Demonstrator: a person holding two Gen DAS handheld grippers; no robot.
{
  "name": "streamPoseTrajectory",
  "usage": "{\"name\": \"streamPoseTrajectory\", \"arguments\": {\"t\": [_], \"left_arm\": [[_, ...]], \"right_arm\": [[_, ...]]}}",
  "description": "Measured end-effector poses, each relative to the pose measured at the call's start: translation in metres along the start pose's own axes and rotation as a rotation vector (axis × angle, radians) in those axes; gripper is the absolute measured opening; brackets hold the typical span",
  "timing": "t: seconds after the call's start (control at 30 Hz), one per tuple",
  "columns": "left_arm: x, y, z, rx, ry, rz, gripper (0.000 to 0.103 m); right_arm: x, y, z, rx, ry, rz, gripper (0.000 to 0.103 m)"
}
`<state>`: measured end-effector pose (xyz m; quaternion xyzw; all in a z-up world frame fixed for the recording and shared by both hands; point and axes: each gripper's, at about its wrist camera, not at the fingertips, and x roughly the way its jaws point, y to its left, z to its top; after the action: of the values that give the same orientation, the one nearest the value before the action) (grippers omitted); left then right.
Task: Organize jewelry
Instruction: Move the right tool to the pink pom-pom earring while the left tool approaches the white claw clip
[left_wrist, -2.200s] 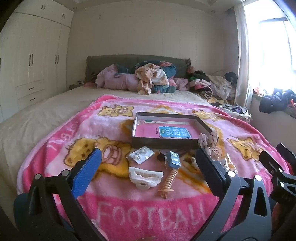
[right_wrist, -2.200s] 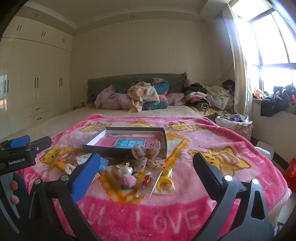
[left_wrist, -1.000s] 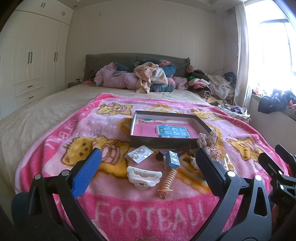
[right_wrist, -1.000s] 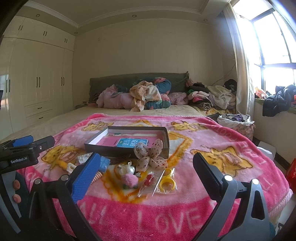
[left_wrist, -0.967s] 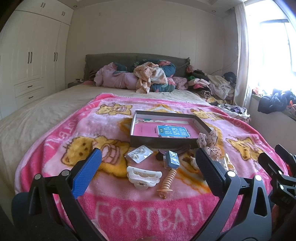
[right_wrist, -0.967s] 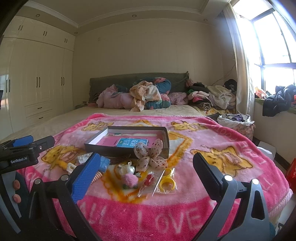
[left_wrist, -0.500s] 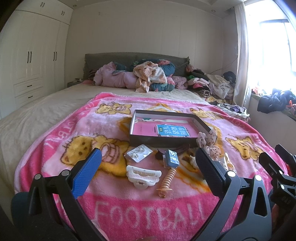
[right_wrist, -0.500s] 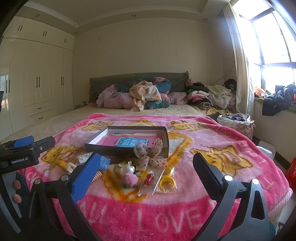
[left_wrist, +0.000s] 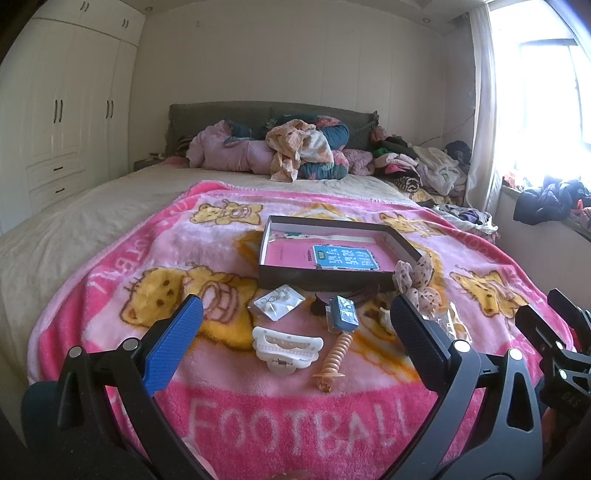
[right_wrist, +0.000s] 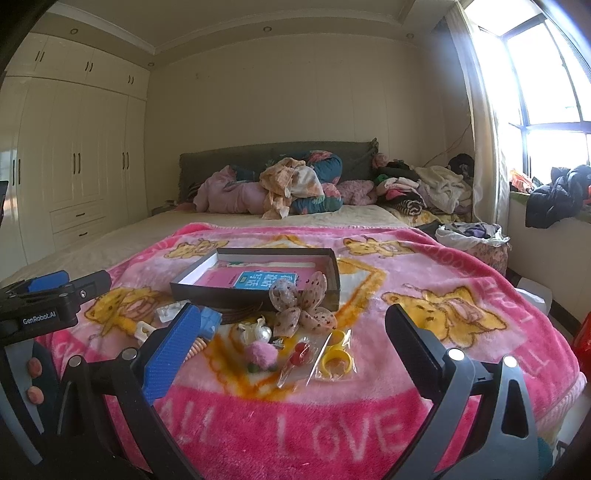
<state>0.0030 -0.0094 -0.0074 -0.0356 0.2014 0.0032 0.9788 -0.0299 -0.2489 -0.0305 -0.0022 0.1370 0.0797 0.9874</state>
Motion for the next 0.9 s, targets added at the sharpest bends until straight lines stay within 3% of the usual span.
{"name": "streamPoseTrajectory", "arguments": {"t": [0.47,0.9], "left_arm": [[0.003,-0.003,-0.018,-0.02,0.048,0.008,0.093],[0.021,0.029,-0.017,-0.07,0.143,0.047,0.093]], "right_arm": [[0.012,0.009,0.0,-0.028,0.056,0.06,0.097],[0.044,0.032,-0.005,-0.095,0.144,0.155,0.097]]}}
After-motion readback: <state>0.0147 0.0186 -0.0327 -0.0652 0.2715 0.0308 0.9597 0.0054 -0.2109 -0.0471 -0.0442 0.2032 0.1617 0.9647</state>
